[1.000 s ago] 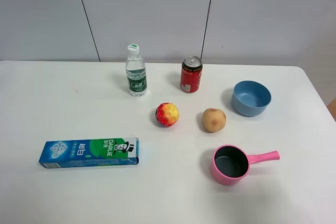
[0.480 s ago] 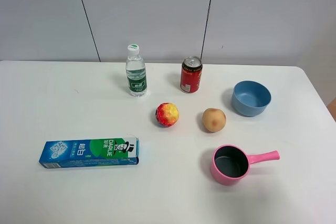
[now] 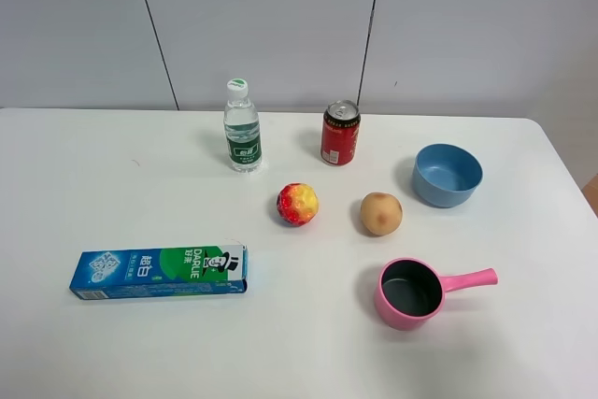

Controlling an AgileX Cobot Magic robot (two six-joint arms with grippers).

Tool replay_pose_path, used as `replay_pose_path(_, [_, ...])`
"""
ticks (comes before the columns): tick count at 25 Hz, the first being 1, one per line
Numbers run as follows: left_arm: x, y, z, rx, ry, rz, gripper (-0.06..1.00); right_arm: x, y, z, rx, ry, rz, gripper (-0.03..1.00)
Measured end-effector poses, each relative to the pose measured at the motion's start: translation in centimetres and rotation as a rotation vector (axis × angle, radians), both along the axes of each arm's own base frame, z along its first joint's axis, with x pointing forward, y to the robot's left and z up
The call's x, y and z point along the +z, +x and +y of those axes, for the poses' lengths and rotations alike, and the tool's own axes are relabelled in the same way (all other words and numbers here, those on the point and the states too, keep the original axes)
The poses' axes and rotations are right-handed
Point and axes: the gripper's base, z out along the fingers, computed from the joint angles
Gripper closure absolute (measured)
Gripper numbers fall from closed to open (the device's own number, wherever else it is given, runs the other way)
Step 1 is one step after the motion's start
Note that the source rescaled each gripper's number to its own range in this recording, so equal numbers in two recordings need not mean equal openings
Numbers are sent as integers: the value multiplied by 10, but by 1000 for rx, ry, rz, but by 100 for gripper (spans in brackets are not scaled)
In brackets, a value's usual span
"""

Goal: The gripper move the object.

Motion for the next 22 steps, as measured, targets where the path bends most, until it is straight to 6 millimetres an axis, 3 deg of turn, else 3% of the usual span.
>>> replay_pose_path(3, [-12,5,1,0,-8,42,-5,0,0,0,0,0,0,-3])
replay_pose_path(22, [-12,5,3,21,-2,43,-5,0,0,0,0,0,0,-3])
